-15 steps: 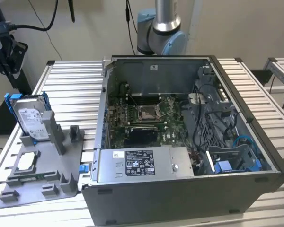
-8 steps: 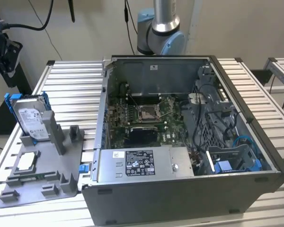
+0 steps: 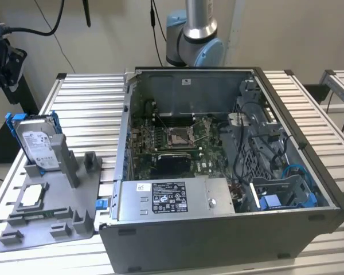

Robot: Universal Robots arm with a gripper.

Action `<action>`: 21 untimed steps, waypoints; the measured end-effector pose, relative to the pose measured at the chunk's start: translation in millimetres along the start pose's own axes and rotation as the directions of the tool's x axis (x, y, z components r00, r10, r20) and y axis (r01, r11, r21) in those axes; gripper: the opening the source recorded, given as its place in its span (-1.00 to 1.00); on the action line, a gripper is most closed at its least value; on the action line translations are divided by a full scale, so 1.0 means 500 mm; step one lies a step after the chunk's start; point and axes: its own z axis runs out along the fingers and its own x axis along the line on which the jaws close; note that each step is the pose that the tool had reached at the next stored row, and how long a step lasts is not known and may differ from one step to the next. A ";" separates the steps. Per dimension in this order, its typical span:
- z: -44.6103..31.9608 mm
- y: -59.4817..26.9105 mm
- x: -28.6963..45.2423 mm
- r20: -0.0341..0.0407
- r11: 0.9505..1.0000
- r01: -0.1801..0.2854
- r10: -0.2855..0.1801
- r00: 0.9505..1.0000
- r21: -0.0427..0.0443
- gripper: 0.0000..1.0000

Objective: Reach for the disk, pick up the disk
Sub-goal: 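Reach for the disk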

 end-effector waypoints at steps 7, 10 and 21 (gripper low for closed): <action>0.000 0.000 0.000 0.000 1.000 0.001 -0.001 1.000 0.000 -1.00; 0.000 0.000 0.001 0.001 1.000 0.017 -0.017 1.000 0.000 -1.00; 0.000 0.001 0.001 -0.004 0.982 0.191 -0.191 0.982 -0.003 -1.00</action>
